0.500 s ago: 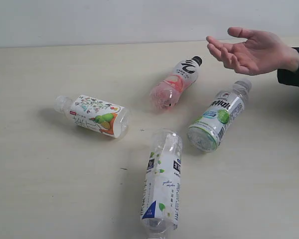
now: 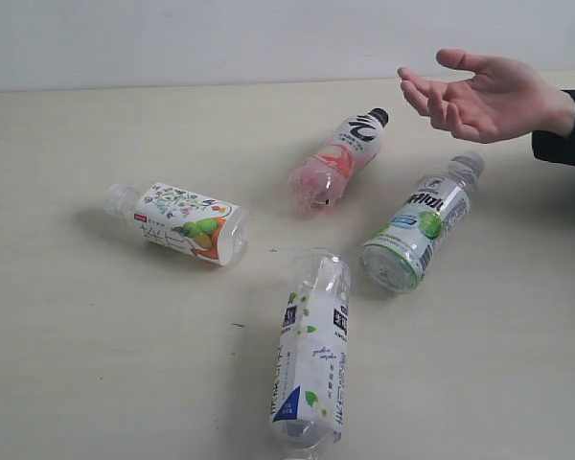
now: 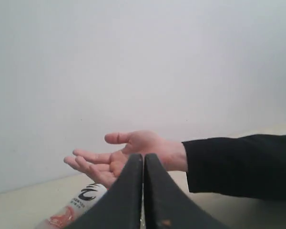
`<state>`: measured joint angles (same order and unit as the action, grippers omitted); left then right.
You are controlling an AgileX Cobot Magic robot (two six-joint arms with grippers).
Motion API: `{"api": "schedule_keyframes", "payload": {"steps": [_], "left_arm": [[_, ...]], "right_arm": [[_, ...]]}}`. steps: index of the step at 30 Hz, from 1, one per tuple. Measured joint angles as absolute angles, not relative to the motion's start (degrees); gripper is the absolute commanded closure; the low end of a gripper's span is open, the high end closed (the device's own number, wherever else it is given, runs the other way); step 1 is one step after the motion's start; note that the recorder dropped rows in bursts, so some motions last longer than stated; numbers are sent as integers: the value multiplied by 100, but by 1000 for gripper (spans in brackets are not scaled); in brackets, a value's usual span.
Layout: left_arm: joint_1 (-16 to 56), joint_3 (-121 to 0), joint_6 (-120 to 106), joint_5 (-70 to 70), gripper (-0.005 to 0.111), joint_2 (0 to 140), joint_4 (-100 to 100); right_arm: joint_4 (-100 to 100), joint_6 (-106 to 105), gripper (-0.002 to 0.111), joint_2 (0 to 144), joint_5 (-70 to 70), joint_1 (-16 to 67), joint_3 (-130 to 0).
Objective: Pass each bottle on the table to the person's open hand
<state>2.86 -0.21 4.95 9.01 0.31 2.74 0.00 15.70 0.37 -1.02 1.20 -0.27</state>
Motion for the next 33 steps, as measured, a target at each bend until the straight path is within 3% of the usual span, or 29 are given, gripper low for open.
{"api": "schedule_keyframes", "payload": {"steps": [21,33], "left_arm": [[286,-21,495,901,101,31,274],[286,-21,495,901,101,31,274]], "right_arm": [[176,2964,108,37,31,120,-44],[165,1940,108,1918,-1079,120,-1949]]}}
